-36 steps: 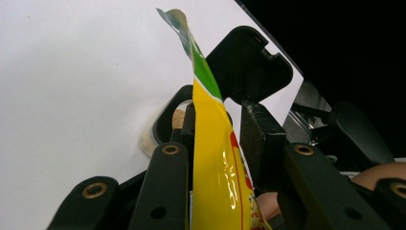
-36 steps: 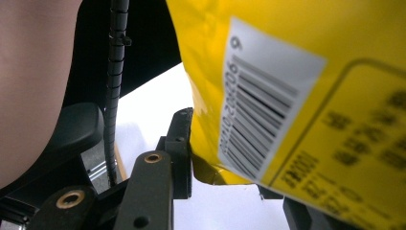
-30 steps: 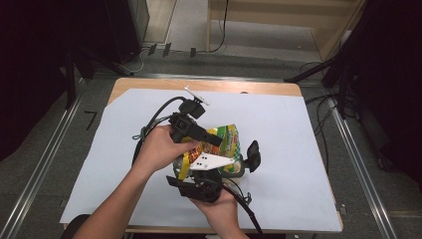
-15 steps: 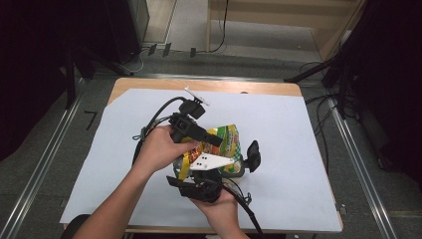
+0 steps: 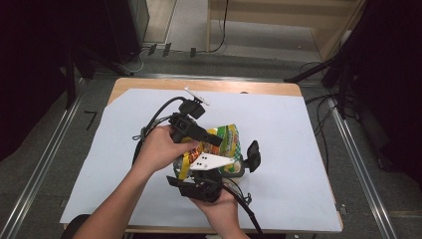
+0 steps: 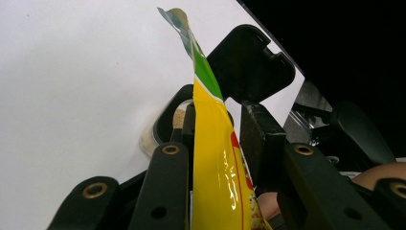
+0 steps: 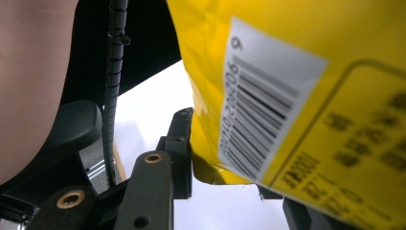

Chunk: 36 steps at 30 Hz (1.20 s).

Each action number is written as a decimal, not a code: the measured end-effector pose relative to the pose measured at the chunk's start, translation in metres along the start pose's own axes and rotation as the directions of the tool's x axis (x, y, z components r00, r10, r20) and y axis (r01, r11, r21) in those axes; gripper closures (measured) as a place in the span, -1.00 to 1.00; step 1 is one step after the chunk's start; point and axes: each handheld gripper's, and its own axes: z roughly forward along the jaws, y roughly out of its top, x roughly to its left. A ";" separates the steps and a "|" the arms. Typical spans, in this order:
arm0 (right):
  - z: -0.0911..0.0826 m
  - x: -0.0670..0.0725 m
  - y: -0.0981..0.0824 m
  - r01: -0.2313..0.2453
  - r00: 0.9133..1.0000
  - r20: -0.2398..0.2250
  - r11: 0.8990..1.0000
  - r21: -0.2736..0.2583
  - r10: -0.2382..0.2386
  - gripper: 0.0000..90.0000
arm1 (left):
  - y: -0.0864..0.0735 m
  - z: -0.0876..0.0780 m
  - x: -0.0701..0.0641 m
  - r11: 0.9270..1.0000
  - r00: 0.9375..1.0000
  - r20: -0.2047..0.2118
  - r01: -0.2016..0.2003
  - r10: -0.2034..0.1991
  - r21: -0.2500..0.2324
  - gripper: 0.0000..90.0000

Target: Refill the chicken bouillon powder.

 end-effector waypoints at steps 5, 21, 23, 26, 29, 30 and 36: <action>0.000 0.000 0.000 -0.001 1.000 -0.001 1.000 0.000 0.001 0.47 | 0.000 0.000 0.000 1.000 1.000 0.000 0.000 0.000 0.001 0.61; 0.000 0.000 0.000 0.000 1.000 0.001 1.000 -0.001 0.000 0.47 | 0.000 0.000 0.000 1.000 1.000 -0.001 0.000 0.000 0.002 0.62; 0.000 0.001 0.000 -0.002 1.000 0.001 1.000 0.000 0.002 0.47 | 0.000 0.001 0.000 1.000 1.000 -0.002 0.000 0.000 0.006 0.62; 0.000 0.001 -0.001 -0.003 1.000 0.002 1.000 0.001 0.003 0.47 | 0.000 0.001 0.000 1.000 1.000 -0.002 -0.003 0.003 0.010 0.62; 0.000 0.001 -0.001 -0.005 1.000 0.003 1.000 0.000 0.005 0.47 | 0.000 0.002 0.000 1.000 1.000 -0.003 -0.004 0.004 0.010 0.62; 0.000 0.001 -0.001 -0.006 1.000 0.003 1.000 -0.002 0.006 0.47 | 0.000 0.002 0.000 1.000 1.000 -0.003 -0.003 0.003 0.011 0.62; 0.001 0.001 -0.002 -0.006 1.000 0.004 1.000 0.004 0.006 0.47 | -0.001 0.003 0.001 1.000 1.000 -0.003 -0.001 0.001 0.018 0.64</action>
